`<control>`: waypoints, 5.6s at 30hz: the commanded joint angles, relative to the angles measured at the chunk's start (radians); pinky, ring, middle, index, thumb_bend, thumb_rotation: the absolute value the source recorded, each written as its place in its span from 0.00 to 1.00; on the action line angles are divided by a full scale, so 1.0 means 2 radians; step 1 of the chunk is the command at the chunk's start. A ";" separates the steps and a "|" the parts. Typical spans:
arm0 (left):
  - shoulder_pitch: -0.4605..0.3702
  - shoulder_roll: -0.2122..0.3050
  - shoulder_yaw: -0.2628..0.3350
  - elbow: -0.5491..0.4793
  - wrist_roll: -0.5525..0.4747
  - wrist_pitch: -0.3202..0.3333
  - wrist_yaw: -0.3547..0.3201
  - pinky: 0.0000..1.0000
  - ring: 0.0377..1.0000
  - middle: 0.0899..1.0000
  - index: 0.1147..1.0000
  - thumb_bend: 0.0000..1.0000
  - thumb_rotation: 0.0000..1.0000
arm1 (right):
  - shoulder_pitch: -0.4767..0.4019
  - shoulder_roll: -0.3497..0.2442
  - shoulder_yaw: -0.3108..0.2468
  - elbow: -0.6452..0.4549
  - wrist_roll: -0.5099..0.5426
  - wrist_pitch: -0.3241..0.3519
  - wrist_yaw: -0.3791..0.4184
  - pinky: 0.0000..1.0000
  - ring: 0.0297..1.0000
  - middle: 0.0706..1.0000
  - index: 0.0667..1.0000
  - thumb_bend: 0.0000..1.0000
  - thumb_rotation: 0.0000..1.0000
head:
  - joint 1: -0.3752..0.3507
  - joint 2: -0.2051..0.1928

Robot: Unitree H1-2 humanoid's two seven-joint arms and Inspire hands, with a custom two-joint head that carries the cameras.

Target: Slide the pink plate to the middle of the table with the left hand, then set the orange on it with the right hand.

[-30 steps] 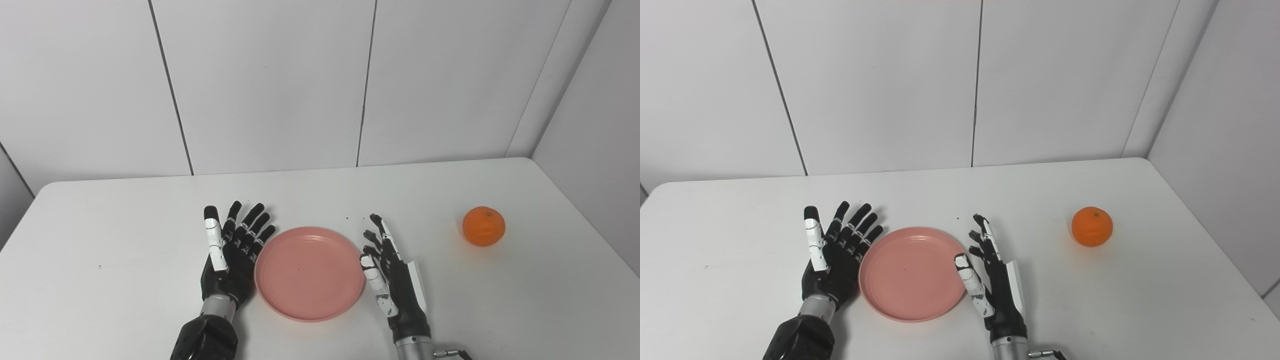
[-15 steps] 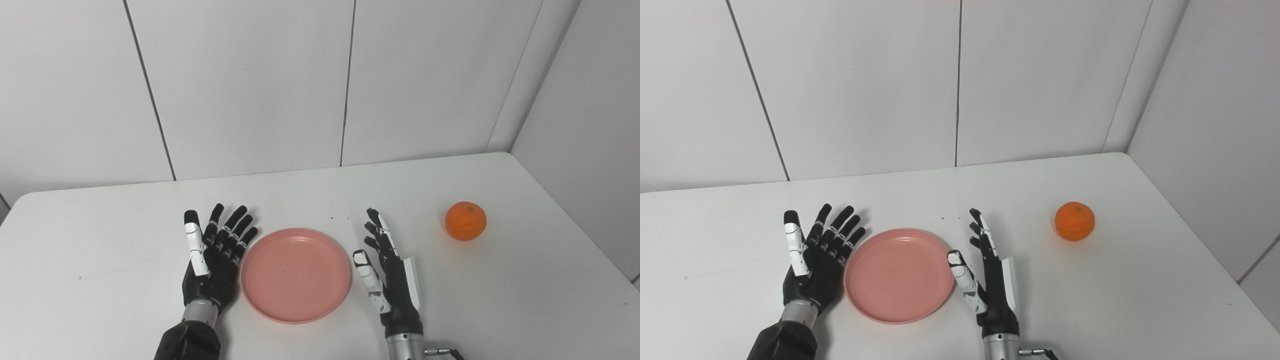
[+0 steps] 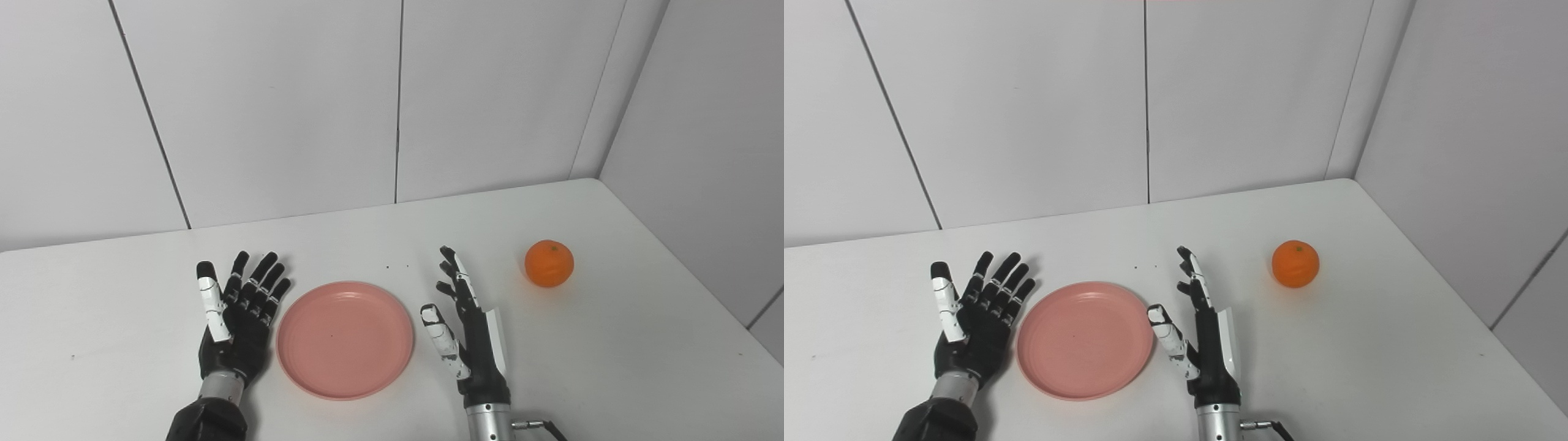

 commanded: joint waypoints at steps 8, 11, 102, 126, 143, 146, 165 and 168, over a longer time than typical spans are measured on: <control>0.021 0.011 -0.004 0.025 0.030 -0.003 0.011 0.93 0.89 0.83 0.99 0.73 0.91 | -0.031 -0.022 -0.016 -0.069 -0.025 0.042 0.020 0.88 0.90 0.95 0.96 0.72 1.00 | 0.004 -0.001; 0.025 0.014 -0.015 0.027 0.042 -0.019 0.004 0.92 0.91 0.86 0.99 0.74 0.91 | -0.039 -0.030 -0.021 -0.078 -0.034 0.050 0.022 0.87 0.88 0.94 0.95 0.72 1.00 | 0.007 -0.002; 0.047 0.021 -0.066 0.031 0.105 -0.078 -0.024 0.92 0.90 0.86 0.97 0.69 0.89 | -0.187 -0.313 -0.014 0.110 -0.249 0.208 0.075 0.83 0.78 0.75 0.77 0.82 1.00 | 0.012 -0.005; 0.048 0.023 -0.065 0.030 0.106 -0.078 -0.024 0.92 0.90 0.84 0.97 0.70 0.89 | -0.189 -0.315 0.009 0.128 -0.243 0.222 0.083 0.83 0.79 0.75 0.77 0.82 1.00 | 0.014 -0.002; 0.051 0.025 -0.067 0.022 0.108 -0.071 -0.023 0.92 0.89 0.83 0.96 0.69 0.89 | -0.180 -0.322 0.017 0.155 -0.239 0.231 0.093 0.76 0.77 0.75 0.74 0.84 1.00 | 0.018 0.002; 0.051 0.026 -0.068 0.021 0.110 -0.072 -0.023 0.91 0.89 0.83 0.96 0.70 0.89 | -0.181 -0.323 0.021 0.162 -0.240 0.234 0.095 0.75 0.76 0.75 0.74 0.84 1.00 | 0.020 0.003; 0.051 0.029 -0.070 0.018 0.111 -0.067 -0.021 0.90 0.89 0.82 0.96 0.69 0.89 | -0.176 -0.312 0.033 0.205 -0.189 0.217 0.075 0.17 0.19 0.21 0.24 0.77 1.00 | 0.025 0.006; 0.051 0.031 -0.070 0.018 0.113 -0.068 -0.021 0.89 0.88 0.82 0.96 0.70 0.90 | -0.174 -0.312 0.040 0.209 -0.187 0.217 0.070 0.19 0.19 0.20 0.23 0.78 1.00 | 0.026 0.007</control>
